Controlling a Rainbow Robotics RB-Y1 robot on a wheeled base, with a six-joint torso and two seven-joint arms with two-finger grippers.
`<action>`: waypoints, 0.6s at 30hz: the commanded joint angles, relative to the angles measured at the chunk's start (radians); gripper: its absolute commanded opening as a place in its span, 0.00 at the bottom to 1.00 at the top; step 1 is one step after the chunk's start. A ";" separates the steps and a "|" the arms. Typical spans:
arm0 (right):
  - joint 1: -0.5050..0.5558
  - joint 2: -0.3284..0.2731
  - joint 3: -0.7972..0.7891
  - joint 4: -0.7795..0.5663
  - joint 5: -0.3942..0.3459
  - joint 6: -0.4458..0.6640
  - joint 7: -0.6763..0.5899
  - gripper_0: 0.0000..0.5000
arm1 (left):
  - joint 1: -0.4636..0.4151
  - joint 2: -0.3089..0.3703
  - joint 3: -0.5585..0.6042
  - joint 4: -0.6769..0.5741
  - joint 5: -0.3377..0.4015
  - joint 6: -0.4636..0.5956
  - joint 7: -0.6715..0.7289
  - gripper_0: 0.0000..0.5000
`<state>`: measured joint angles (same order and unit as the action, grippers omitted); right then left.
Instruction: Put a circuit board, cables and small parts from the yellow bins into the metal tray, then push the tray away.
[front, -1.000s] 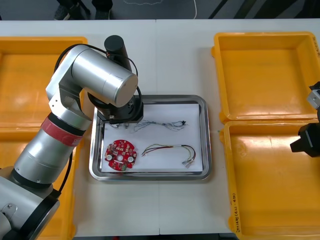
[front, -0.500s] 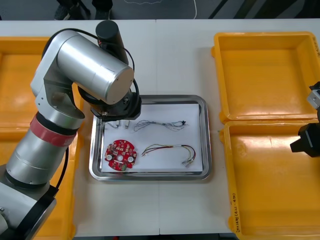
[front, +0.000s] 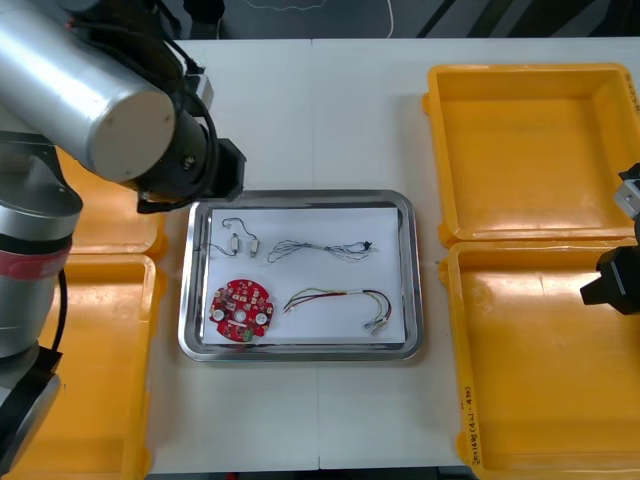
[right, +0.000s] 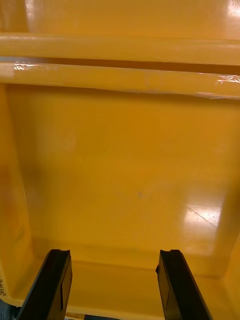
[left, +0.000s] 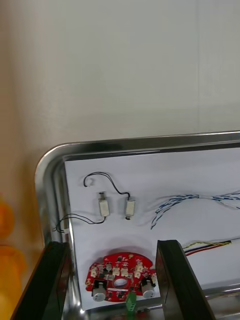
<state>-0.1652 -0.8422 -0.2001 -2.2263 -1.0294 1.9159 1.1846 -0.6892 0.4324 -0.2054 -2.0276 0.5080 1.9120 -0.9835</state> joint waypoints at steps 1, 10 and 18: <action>0.012 -0.043 -0.028 -0.029 0.000 0.004 -0.037 1.00 | -0.015 0.101 0.063 -0.036 0.050 0.008 0.028 1.00; 0.012 -0.043 -0.028 -0.029 0.000 0.004 -0.040 1.00 | 0.013 0.243 0.150 -0.011 0.147 0.008 -0.032 1.00; 0.012 -0.043 -0.028 -0.029 0.002 0.004 -0.042 1.00 | 0.096 0.259 0.305 -0.006 0.150 0.008 -0.193 1.00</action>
<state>-0.1648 -0.8423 -0.2001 -2.2270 -1.0297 1.9159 1.1846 -0.6354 0.6562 0.0189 -2.0280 0.6500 1.9134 -0.9941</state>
